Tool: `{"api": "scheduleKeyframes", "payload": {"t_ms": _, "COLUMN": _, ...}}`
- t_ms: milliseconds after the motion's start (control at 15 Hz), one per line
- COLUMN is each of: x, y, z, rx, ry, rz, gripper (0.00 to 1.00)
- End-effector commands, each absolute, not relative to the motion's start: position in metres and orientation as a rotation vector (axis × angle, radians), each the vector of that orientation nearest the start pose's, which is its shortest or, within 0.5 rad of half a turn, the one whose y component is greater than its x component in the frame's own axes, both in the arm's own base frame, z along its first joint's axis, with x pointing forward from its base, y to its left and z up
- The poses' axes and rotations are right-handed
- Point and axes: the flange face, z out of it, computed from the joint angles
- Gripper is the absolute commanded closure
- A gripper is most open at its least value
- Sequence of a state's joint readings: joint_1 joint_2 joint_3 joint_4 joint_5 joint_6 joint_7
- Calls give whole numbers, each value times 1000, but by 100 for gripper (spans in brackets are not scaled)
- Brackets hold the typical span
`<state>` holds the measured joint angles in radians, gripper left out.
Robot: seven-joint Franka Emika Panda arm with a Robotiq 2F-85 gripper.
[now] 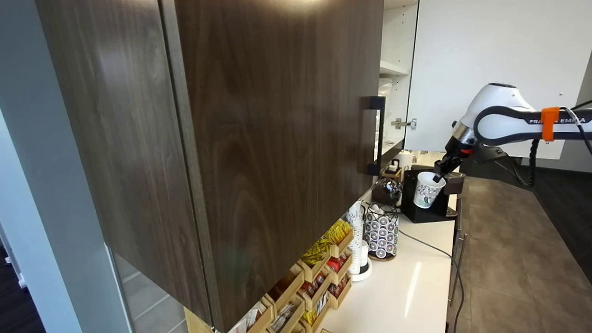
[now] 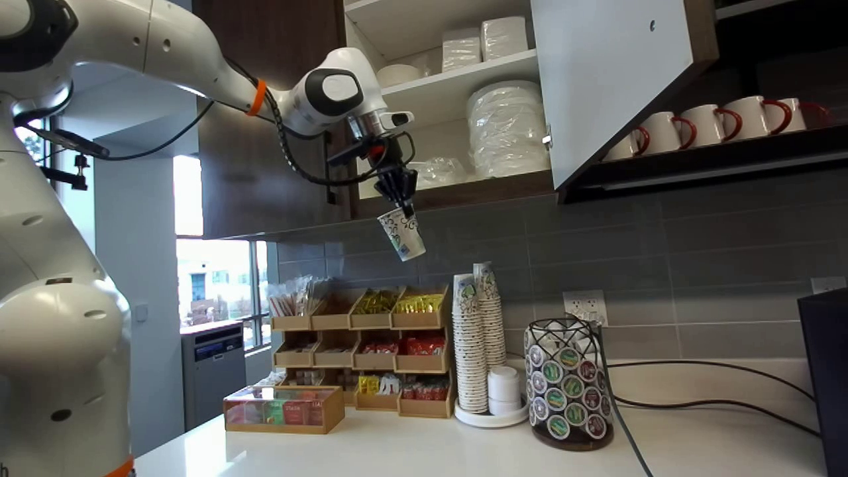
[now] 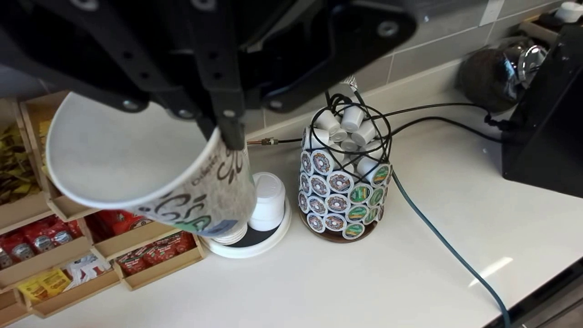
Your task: Put paper cup in the bottom shelf of top cabinet
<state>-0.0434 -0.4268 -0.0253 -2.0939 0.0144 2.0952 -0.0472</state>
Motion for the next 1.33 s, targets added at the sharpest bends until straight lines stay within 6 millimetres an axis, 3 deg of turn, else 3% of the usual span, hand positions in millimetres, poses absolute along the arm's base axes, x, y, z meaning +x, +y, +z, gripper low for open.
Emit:
{"api": "scheduleKeyframes", "payload": {"t_ms": 0, "x": 459, "y": -37, "z": 674, "rx": -3076, "ry": 40, "rz": -762, "gripper": 99}}
{"api": "scheduleKeyframes", "payload": {"t_ms": 200, "x": 458, "y": -42, "z": 721, "rx": -3044, "ry": 50, "rz": -859, "gripper": 99}}
{"api": "scheduleKeyframes", "payload": {"t_ms": 467, "x": 462, "y": -57, "z": 761, "rx": -3027, "ry": 99, "rz": -905, "gripper": 99}}
{"api": "scheduleKeyframes", "payload": {"t_ms": 733, "x": 488, "y": -66, "z": 782, "rx": -3018, "ry": 135, "rz": -891, "gripper": 99}}
{"api": "scheduleKeyframes", "payload": {"t_ms": 1267, "x": 538, "y": -61, "z": 818, "rx": -2978, "ry": 96, "rz": -1007, "gripper": 99}}
